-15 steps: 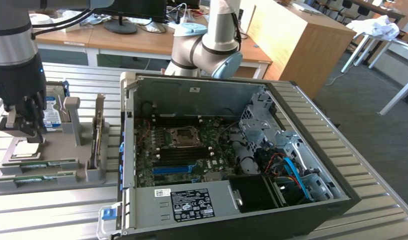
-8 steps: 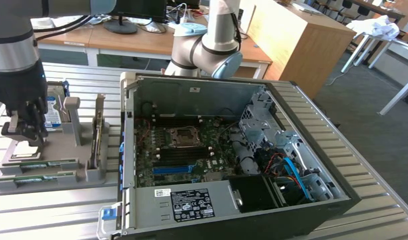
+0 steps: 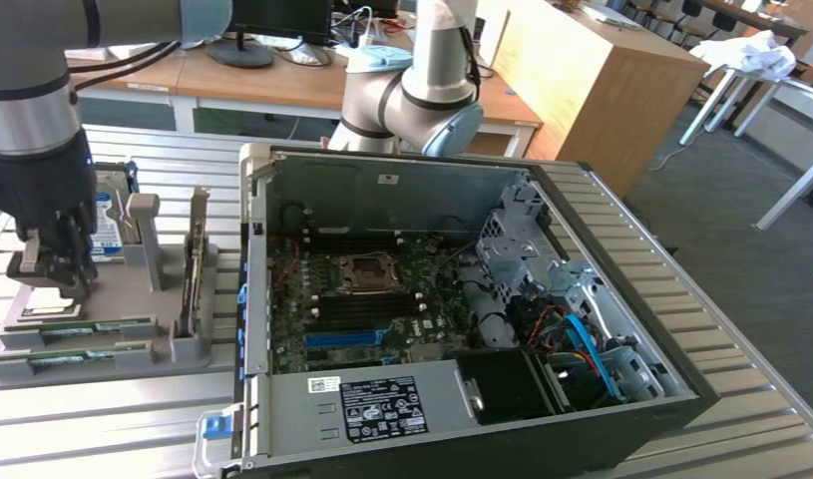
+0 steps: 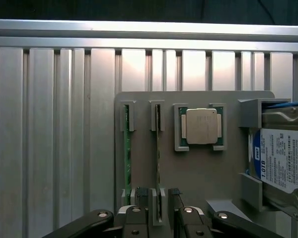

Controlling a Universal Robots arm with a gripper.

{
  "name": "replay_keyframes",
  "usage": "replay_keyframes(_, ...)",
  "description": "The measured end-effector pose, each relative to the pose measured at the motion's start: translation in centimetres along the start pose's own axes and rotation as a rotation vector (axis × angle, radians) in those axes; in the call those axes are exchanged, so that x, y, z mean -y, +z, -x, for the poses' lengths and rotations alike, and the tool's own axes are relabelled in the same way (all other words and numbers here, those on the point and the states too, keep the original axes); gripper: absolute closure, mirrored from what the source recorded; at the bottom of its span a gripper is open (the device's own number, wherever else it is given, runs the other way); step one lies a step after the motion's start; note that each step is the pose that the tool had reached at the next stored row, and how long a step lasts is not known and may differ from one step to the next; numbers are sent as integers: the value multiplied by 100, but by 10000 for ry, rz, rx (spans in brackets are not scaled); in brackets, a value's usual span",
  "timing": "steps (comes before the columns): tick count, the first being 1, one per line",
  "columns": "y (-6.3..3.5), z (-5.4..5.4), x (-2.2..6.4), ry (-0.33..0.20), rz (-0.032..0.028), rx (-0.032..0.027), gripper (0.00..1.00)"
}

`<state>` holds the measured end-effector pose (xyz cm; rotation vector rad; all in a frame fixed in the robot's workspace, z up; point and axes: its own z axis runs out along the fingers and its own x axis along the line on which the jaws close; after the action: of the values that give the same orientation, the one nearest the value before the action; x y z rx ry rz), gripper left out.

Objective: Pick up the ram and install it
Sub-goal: 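Pick up the ram and move it above insertion slot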

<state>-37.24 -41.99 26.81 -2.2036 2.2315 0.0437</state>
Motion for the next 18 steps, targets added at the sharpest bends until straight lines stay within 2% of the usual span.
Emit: replay_keyframes(18,191,-4,3,0,0,0,70)
